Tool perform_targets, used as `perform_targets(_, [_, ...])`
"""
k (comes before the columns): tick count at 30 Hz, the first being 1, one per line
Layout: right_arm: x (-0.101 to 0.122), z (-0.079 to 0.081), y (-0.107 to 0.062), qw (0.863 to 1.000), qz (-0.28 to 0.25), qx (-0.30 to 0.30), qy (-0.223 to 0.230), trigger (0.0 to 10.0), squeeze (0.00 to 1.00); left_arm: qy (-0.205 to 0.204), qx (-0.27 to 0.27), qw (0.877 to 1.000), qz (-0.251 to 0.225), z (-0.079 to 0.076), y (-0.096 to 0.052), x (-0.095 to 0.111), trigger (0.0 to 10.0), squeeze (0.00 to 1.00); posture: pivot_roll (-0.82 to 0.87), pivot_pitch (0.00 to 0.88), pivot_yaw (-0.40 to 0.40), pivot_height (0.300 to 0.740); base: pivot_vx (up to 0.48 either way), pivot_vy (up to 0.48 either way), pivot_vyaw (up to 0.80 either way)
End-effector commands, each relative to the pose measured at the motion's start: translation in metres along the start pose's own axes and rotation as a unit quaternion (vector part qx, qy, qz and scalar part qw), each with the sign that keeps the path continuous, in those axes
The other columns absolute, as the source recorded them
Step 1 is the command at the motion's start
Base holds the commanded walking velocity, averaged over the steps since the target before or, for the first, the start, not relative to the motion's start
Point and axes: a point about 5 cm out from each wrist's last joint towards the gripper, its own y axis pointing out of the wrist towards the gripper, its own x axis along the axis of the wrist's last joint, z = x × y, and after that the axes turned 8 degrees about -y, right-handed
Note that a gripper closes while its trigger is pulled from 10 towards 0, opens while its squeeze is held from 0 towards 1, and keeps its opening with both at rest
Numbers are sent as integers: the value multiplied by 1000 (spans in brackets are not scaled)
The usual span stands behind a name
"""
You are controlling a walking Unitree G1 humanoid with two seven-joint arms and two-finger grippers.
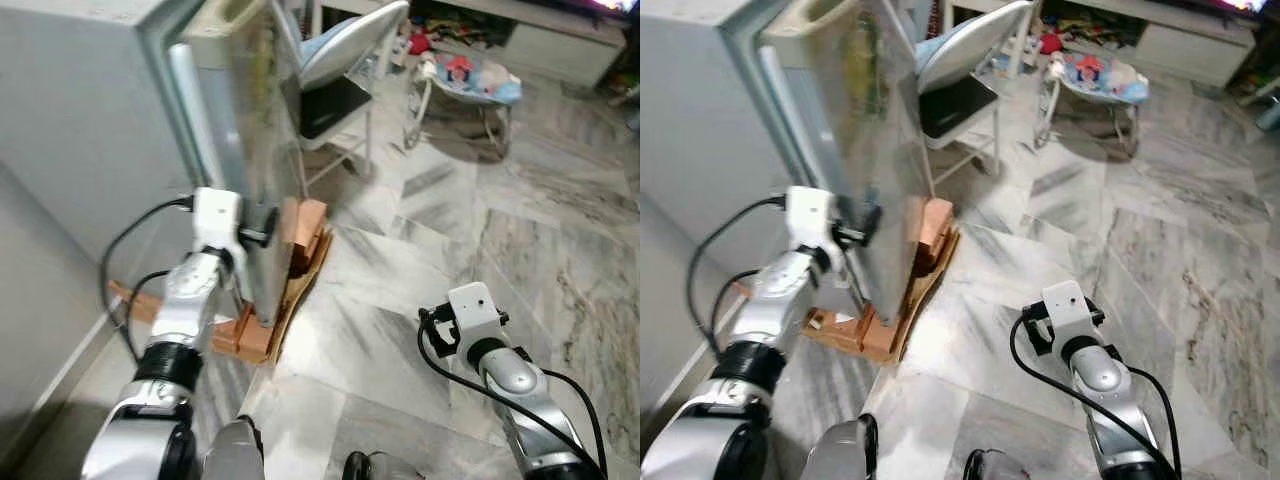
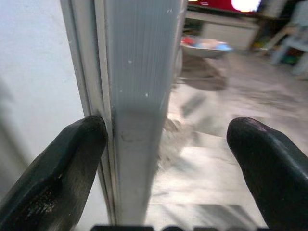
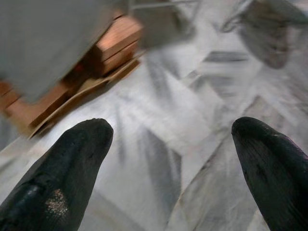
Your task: Restocking fridge
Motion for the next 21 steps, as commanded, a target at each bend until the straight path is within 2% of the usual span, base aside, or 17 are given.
perform_targets(1, [-10, 8, 1, 999, 29, 27, -4, 10000, 0, 18, -186, 982, -15, -93, 14, 7, 10000, 0, 4, 128, -46, 740, 0, 0, 0])
perform_targets(3, [-9, 8, 2, 999, 27, 30, -5, 10000, 0, 6, -225, 974, -25, -117, 13, 11, 10000, 0, -3, 124, -49, 740, 0, 0, 0])
perform_targets(4, [-9, 8, 2, 999, 25, 32, -6, 10000, 0, -1, -235, 971, -31, -124, 13, 16, 10000, 0, -4, 118, -51, 740, 0, 0, 0])
perform_targets(5, [-9, 7, 2, 999, 24, 33, -7, 10000, 0, -5, -239, 970, -35, -127, 14, 19, 10000, 0, -4, 118, -52, 740, 0, 0, 0])
perform_targets(6, [-9, 7, 1, 999, 23, 35, -7, 10000, 0, -2, -226, 973, -48, -119, 17, 27, 10000, 0, -5, 120, -51, 740, 0, 0, 0])
perform_targets(7, [-9, 7, 1, 999, 23, 35, -7, 10000, 0, -2, -226, 973, -48, -119, 17, 27, 10000, 0, -5, 120, -51, 740, 0, 0, 0])
perform_targets(8, [-10, 7, 1, 999, 22, 35, -5, 10000, 0, 9, -197, 979, -56, -101, 19, 29, 10000, 0, -3, 118, -53, 740, 0, 0, 0])
perform_targets(9, [-10, 7, 1, 999, 22, 35, -5, 10000, 0, 9, -197, 979, -56, -101, 19, 29, 10000, 0, -3, 118, -53, 740, 0, 0, 0])
perform_targets(10, [-9, 7, 1, 999, 19, 33, -4, 10000, 0, 6, -154, 987, -51, -75, 18, 28, 10000, 0, 0, 118, -52, 740, 0, 0, 0])
perform_targets(12, [-8, 8, 2, 999, 14, 32, -3, 10000, 0, 14, -112, 992, -47, -47, 9, 25, 10000, 0, 6, 120, -50, 740, 0, 0, 0])
perform_targets(15, [-5, 8, 2, 1000, 0, 25, 0, 10000, 0, 16, -69, 997, -43, -19, -9, 19, 10000, 0, 12, 122, -50, 740, 0, 0, 0])
perform_targets(17, [-3, 7, 2, 1000, -7, 21, 1, 10000, 0, 16, -53, 998, -41, -9, -19, 16, 10000, 0, 15, 124, -49, 740, 0, 0, 0])
perform_targets(19, [1, 6, 1, 1000, -24, 11, -2, 10000, 0, 22, -25, 999, -37, 7, -35, 11, 10000, 0, 15, 128, -46, 740, 0, -259, 0])
perform_targets(21, [9, 5, 1, 999, -48, 3, 0, 10000, 0, 12, 7, 999, -35, 21, -50, 6, 10000, 0, 13, 129, -44, 740, 0, -398, 0])
